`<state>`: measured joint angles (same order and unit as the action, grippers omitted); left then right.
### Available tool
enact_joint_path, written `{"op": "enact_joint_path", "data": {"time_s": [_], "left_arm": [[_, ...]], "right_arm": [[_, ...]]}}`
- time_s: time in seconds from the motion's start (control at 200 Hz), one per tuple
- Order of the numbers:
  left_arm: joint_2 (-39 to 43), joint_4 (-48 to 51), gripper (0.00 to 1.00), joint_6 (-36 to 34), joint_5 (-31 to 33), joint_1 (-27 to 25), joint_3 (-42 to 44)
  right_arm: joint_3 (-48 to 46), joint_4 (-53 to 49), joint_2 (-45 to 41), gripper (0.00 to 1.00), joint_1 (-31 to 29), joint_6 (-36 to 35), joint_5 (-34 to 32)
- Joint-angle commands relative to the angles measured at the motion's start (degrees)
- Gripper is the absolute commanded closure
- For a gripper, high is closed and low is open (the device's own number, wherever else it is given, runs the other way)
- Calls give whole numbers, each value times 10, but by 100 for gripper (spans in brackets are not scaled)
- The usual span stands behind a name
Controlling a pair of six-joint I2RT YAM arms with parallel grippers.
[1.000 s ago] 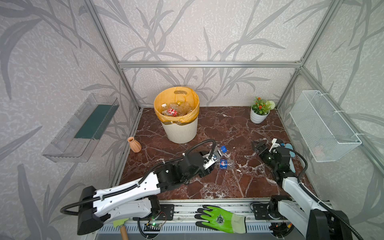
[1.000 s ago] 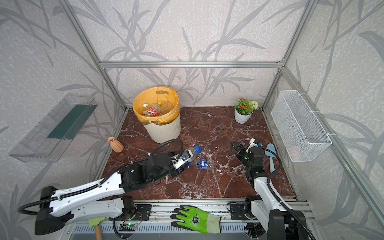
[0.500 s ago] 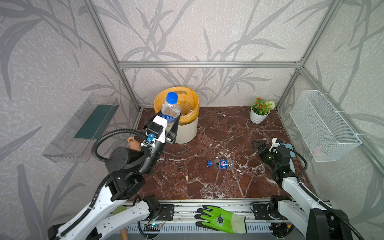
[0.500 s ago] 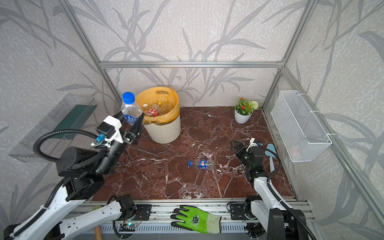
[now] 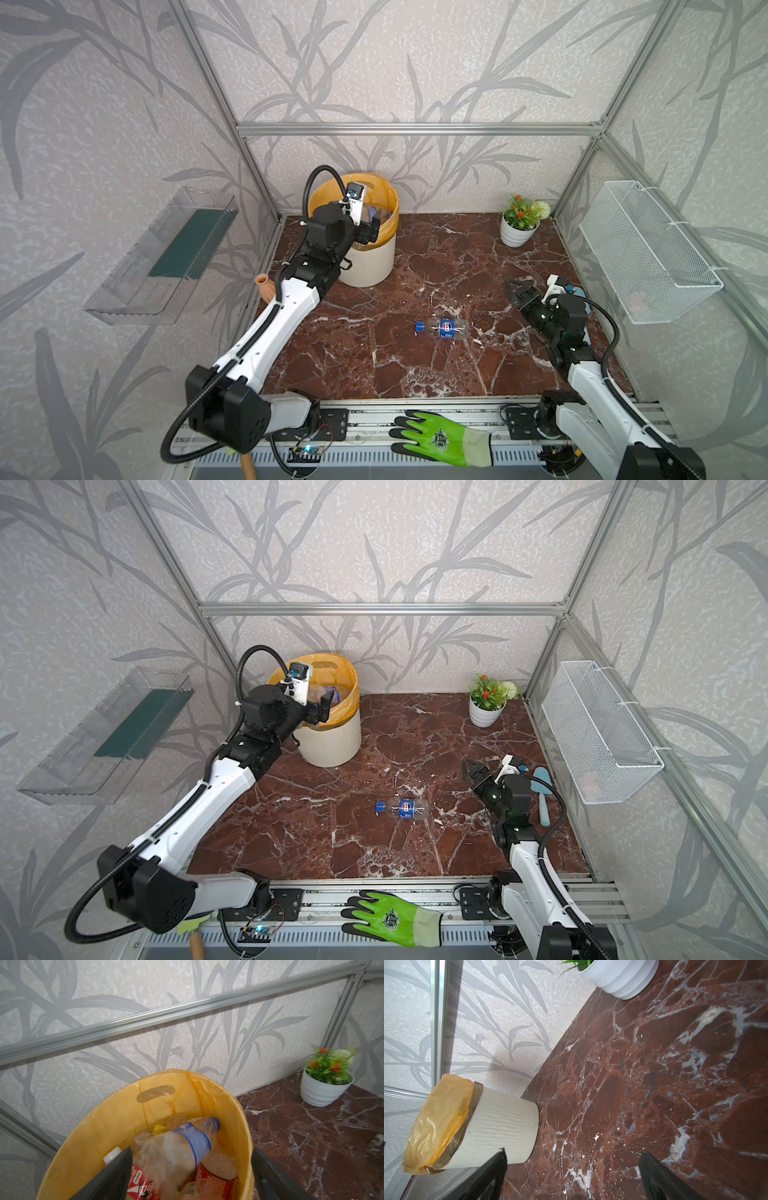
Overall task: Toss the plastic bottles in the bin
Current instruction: 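Carry the Pepsi bottle over the bin and open the left gripper, then lower the right gripper onto the remaining Pepsi bottle while the left gripper draws back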
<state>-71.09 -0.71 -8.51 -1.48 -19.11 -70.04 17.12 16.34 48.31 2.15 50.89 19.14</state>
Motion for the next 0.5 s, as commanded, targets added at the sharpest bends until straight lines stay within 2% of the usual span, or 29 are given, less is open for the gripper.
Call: {"op": "enact_joint_path", "data": {"time_s": [0.0, 0.085, 0.21, 0.355, 0.425, 0.495], "left_arm": [[83, -16, 1, -13, -17, -1, 4], [116, 13, 1, -7, -4, -1, 5], [153, 47, 1, 17, -19, -2, 15], [203, 26, 1, 61, -33, -8, 78], [231, 14, 1, 85, -25, -14, 117], [264, 15, 1, 107, -8, -20, 155]], "right_arm": [[26, -21, -2, 1, 2, -17, 3], [37, -17, 10, 1, 2, -19, 12], [51, -19, 23, 1, 1, -26, 28], [64, -32, 35, 0, -20, -43, 32], [76, -47, 44, 0, -48, -74, 21], [106, -87, 64, 1, -78, -136, 12]]}}
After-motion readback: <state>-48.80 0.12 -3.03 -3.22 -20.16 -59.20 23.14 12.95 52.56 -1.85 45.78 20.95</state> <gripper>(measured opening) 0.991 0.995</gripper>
